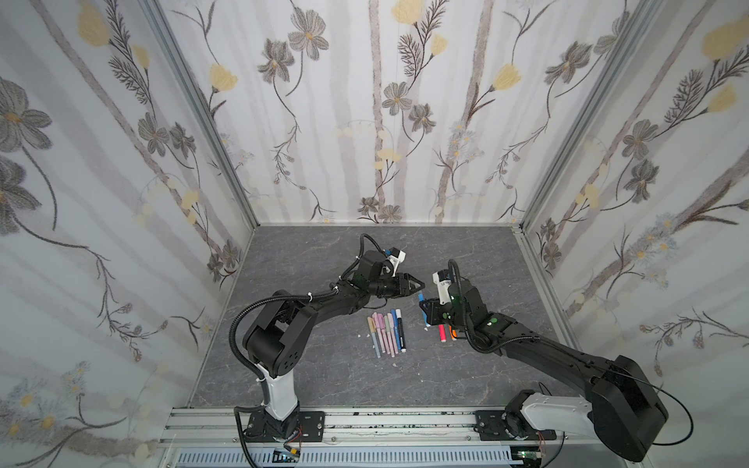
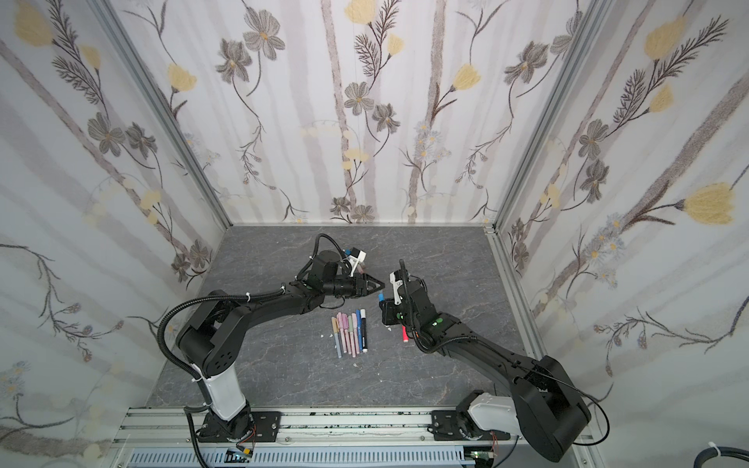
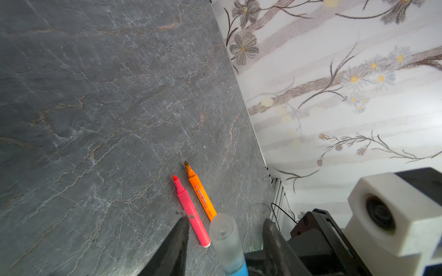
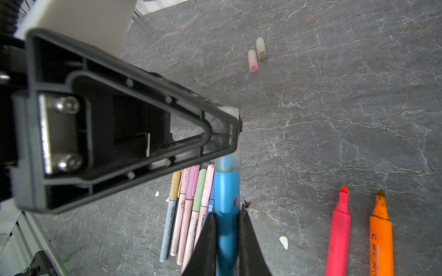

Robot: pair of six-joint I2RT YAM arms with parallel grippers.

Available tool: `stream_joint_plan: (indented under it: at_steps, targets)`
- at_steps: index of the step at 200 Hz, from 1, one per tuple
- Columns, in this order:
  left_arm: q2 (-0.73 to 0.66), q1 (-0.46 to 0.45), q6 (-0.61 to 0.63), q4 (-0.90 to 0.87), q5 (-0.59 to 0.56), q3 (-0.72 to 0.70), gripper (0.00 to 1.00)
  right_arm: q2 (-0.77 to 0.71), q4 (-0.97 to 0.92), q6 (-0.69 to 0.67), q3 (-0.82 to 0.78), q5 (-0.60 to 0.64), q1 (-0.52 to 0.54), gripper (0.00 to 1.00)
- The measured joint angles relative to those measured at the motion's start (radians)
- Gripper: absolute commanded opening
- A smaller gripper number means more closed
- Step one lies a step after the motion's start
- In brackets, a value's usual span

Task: Remove pen caps from pens
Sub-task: Open the pen cap on the pen.

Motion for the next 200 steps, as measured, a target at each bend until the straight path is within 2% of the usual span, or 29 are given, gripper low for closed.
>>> stream_joint_plan:
  at_steps: [74, 111, 142, 164, 200]
  targets:
    - [0.016, 0.000, -0.019, 0.005, 0.007, 0.010, 0.26, 0.020, 0.026, 0.006, 0.000, 0.000, 0.000, 0.02]
    - [0.019, 0.000, -0.040, 0.015, 0.027, 0.011, 0.10, 0.030, 0.034, 0.006, 0.000, 0.000, 0.000, 0.02]
    - [0.019, 0.000, -0.047, 0.034, 0.026, 0.010, 0.00, 0.034, 0.050, 0.006, -0.003, 0.001, 0.000, 0.09]
    - [0.017, 0.000, -0.076, 0.061, 0.024, -0.011, 0.00, 0.040, 0.059, 0.007, -0.008, 0.001, 0.000, 0.20]
    - [0.005, -0.004, -0.123, 0.097, 0.048, -0.020, 0.00, 0.043, 0.090, 0.006, -0.012, 0.000, 0.000, 0.22]
